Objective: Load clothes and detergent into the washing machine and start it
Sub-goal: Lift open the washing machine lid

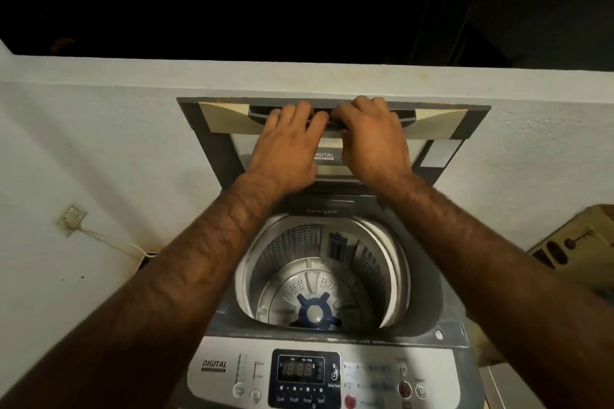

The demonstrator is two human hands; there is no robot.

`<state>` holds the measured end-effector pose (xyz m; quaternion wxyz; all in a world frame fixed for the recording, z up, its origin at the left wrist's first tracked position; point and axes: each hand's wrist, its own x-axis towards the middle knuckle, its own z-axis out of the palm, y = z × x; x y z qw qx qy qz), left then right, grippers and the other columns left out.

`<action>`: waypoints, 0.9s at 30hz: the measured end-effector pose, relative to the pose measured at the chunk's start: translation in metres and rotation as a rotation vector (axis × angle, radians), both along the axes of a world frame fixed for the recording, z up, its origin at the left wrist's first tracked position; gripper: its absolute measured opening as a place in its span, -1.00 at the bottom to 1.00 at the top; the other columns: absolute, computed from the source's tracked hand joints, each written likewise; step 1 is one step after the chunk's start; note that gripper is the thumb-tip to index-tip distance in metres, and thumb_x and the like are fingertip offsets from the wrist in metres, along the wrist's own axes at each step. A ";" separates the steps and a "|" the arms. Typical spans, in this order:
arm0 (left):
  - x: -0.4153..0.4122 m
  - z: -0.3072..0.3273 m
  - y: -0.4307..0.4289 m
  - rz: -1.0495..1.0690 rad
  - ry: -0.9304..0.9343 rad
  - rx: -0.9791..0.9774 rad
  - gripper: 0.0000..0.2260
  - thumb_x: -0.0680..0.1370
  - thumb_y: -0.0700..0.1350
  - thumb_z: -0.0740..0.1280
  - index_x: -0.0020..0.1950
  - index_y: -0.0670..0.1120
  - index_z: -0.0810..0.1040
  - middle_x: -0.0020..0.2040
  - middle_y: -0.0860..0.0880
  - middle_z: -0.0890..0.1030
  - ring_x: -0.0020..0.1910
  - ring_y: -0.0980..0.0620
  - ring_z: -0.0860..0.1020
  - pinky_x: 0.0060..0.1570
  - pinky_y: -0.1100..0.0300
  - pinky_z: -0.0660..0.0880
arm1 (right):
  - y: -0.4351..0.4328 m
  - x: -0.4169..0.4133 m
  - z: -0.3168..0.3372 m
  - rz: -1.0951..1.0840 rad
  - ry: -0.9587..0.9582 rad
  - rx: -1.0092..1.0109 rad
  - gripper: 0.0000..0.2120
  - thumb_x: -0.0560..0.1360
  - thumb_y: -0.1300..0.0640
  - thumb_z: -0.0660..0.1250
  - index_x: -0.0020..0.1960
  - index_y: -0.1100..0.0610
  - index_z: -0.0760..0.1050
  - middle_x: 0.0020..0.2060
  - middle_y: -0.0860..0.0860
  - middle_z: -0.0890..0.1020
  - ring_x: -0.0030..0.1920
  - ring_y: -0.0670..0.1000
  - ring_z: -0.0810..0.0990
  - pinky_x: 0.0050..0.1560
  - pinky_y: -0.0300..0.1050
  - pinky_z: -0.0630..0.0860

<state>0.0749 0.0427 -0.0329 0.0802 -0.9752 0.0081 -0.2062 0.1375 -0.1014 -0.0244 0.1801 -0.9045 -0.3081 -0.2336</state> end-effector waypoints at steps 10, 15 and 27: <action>0.033 -0.002 0.012 0.096 0.042 -0.030 -0.06 0.44 -0.03 0.43 0.66 -0.02 -0.08 0.66 -0.10 0.00 0.65 -0.15 -0.04 0.58 -0.27 -0.06 | 0.006 0.025 -0.019 -0.052 -0.067 -0.183 -0.07 0.36 0.13 0.53 0.62 0.05 0.16 0.59 0.11 0.26 0.58 0.19 0.22 0.60 0.23 0.07; 0.034 -0.006 0.010 0.102 0.044 -0.040 -0.06 0.45 0.02 0.42 0.67 -0.04 -0.10 0.67 -0.11 -0.03 0.65 -0.16 -0.08 0.57 -0.28 -0.09 | 0.010 0.022 -0.024 -0.094 -0.051 -0.223 0.04 0.35 0.07 0.52 0.66 0.06 0.01 0.65 0.09 0.11 0.65 0.16 0.02 0.61 0.25 -0.04; 0.017 0.004 0.006 0.044 0.061 -0.145 -0.13 0.50 0.03 0.37 0.67 -0.06 -0.08 0.68 -0.07 -0.06 0.66 -0.10 -0.10 0.59 -0.22 -0.10 | 0.008 -0.002 -0.010 -0.136 0.003 -0.261 0.00 0.40 0.01 0.48 0.66 0.03 -0.02 0.66 0.08 0.05 0.66 0.15 -0.05 0.60 0.27 -0.03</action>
